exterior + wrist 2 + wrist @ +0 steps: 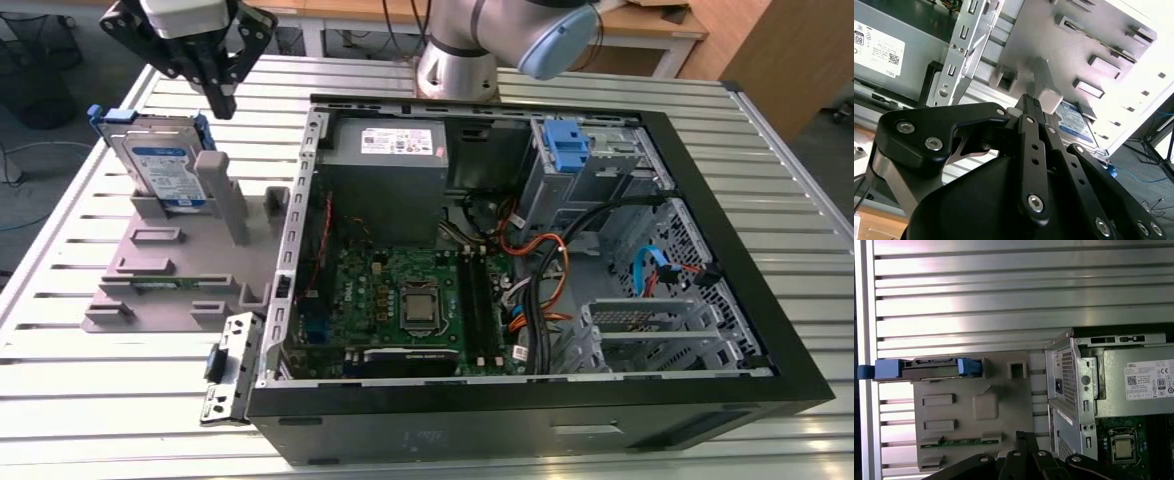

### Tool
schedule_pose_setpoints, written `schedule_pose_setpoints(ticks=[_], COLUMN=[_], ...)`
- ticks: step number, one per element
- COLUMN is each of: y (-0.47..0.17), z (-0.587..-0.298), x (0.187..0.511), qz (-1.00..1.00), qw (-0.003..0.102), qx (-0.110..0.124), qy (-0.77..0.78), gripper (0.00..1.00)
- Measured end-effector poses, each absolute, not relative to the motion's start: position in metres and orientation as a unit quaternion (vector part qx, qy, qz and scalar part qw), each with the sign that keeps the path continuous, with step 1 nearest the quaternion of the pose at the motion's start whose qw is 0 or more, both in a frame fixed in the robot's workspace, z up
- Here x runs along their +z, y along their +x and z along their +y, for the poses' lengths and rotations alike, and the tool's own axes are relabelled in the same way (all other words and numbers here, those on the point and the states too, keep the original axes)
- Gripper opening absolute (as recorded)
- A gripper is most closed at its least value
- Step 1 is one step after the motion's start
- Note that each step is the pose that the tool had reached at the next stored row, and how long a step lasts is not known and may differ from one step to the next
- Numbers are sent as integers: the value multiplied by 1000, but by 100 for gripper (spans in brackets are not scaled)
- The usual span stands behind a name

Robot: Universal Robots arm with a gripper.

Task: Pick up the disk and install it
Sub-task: 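Reach for the disk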

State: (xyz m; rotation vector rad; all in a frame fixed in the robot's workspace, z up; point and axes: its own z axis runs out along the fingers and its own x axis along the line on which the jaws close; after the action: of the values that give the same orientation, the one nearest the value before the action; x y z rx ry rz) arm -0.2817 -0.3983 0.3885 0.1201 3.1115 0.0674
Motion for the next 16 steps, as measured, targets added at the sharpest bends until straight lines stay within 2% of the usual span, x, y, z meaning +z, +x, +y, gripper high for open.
schedule_pose_setpoints(ticks=[16], y=[-304], z=[-398], x=[385], qz=[999], qw=[14], qx=[21], qy=[39], gripper=[11])
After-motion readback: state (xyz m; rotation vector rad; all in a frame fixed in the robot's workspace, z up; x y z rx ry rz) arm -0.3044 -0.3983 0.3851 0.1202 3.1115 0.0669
